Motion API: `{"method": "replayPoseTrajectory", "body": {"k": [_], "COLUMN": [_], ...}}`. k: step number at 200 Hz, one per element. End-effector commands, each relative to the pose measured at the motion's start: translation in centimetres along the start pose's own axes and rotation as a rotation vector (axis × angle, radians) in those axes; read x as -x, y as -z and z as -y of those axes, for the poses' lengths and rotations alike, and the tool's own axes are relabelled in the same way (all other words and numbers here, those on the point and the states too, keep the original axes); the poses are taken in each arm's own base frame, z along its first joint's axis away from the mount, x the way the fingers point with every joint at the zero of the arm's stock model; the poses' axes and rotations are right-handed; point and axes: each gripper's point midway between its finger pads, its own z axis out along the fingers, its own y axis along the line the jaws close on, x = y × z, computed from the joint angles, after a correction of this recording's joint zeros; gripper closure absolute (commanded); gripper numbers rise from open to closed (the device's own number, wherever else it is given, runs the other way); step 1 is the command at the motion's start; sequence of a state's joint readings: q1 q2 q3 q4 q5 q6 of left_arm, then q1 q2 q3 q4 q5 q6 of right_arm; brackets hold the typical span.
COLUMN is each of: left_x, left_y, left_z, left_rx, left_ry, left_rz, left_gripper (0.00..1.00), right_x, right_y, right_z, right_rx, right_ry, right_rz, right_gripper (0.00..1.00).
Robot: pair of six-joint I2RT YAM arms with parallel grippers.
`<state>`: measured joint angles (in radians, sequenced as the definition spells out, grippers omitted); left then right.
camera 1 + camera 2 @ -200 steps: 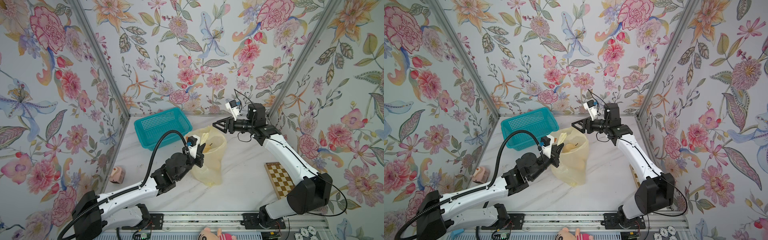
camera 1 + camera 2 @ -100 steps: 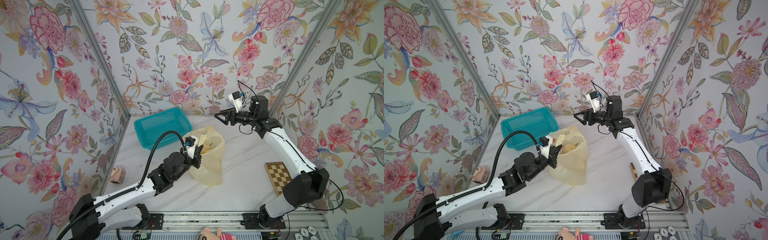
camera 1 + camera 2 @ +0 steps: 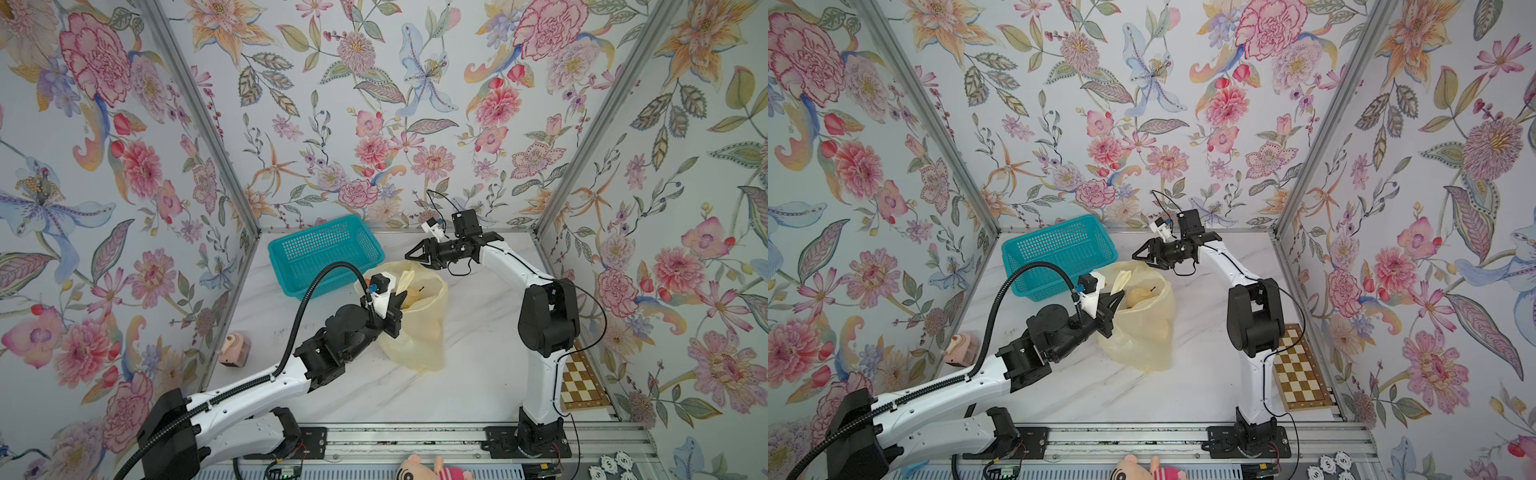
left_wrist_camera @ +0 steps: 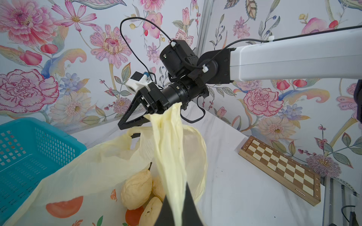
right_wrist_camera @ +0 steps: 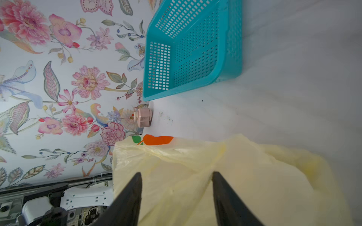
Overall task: Place the pears into plastic bags & tie knots
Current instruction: Adjust the plastic bag at the center of the board.
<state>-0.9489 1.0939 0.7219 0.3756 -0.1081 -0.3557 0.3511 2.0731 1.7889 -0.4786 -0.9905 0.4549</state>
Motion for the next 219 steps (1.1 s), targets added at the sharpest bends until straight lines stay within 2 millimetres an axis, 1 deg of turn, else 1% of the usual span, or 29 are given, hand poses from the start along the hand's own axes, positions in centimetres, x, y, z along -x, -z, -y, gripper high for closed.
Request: {"method": "replayPoseTrajectory", "body": {"k": [1, 10, 29, 45, 69, 79, 89, 108, 110, 125, 139, 152, 168, 173, 185, 196, 215, 219], "left_x": [1.0, 1.3, 2.1, 2.8, 4.6, 5.8, 7.1, 9.9, 10.1, 12.2, 13.8, 14.7, 15.1, 15.1, 14.6, 14.0, 13.2, 13.0], "left_y": [0.3, 0.5, 0.8, 1.0, 1.4, 1.6, 1.7, 1.6, 1.6, 1.0, 0.3, -0.5, -1.4, -1.5, -1.5, -1.7, -1.2, -1.1], "left_z": [-0.2, -0.3, -0.6, -0.9, -1.7, -2.0, -2.3, -2.8, -2.9, -3.2, -3.5, -3.6, -3.3, -3.3, -2.8, -3.0, -2.4, -2.3], "left_rx": [-0.001, 0.004, 0.012, 0.022, 0.037, 0.037, 0.034, 0.008, 0.004, -0.034, -0.096, -0.163, -0.266, -0.297, -0.396, -0.460, -0.623, -0.655], "left_ry": [0.009, 0.008, 0.001, -0.014, -0.037, -0.044, -0.053, -0.075, -0.078, -0.091, -0.095, -0.098, -0.116, -0.118, -0.122, -0.099, -0.060, -0.050], "left_rz": [0.033, 0.042, 0.057, 0.064, 0.087, 0.109, 0.130, 0.176, 0.180, 0.211, 0.235, 0.240, 0.245, 0.253, 0.271, 0.284, 0.317, 0.326], "left_gripper": [1.00, 1.00, 1.00, 1.00, 1.00, 1.00, 1.00, 1.00, 1.00, 1.00, 1.00, 1.00, 1.00, 1.00, 1.00, 1.00, 1.00, 1.00], "right_x": [0.2, 0.4, 0.8, 1.2, 1.1, 0.9, 0.5, -0.5, -0.6, -1.7, -2.9, -4.2, -6.0, -6.4, -7.7, -8.7, -10.0, -10.3], "right_y": [0.7, 1.1, 2.4, 4.0, 7.0, 8.3, 9.8, 12.3, 12.8, 14.7, 16.4, 17.7, 18.2, 18.1, 17.7, 17.1, 16.0, 15.8], "right_z": [-5.3, -6.1, -7.8, -8.9, -10.3, -10.6, -11.4, -12.6, -13.0, -14.3, -15.6, -16.9, -18.3, -18.5, -18.8, -18.8, -19.0, -19.2], "right_rx": [0.124, 0.120, 0.105, 0.067, -0.003, -0.035, -0.070, -0.135, -0.141, -0.175, -0.215, -0.250, -0.267, -0.277, -0.293, -0.293, -0.250, -0.236], "right_ry": [0.054, 0.068, 0.112, 0.148, 0.198, 0.213, 0.247, 0.298, 0.309, 0.356, 0.403, 0.447, 0.513, 0.526, 0.572, 0.590, 0.617, 0.625], "right_rz": [-0.023, -0.010, 0.036, 0.092, 0.188, 0.226, 0.275, 0.361, 0.380, 0.451, 0.515, 0.568, 0.597, 0.599, 0.599, 0.592, 0.559, 0.551], "right_gripper": [0.66, 0.76, 0.91, 1.00, 1.00, 1.00, 1.00, 1.00, 1.00, 1.00, 1.00, 1.00, 1.00, 1.00, 1.00, 1.00, 1.00, 0.97]}}
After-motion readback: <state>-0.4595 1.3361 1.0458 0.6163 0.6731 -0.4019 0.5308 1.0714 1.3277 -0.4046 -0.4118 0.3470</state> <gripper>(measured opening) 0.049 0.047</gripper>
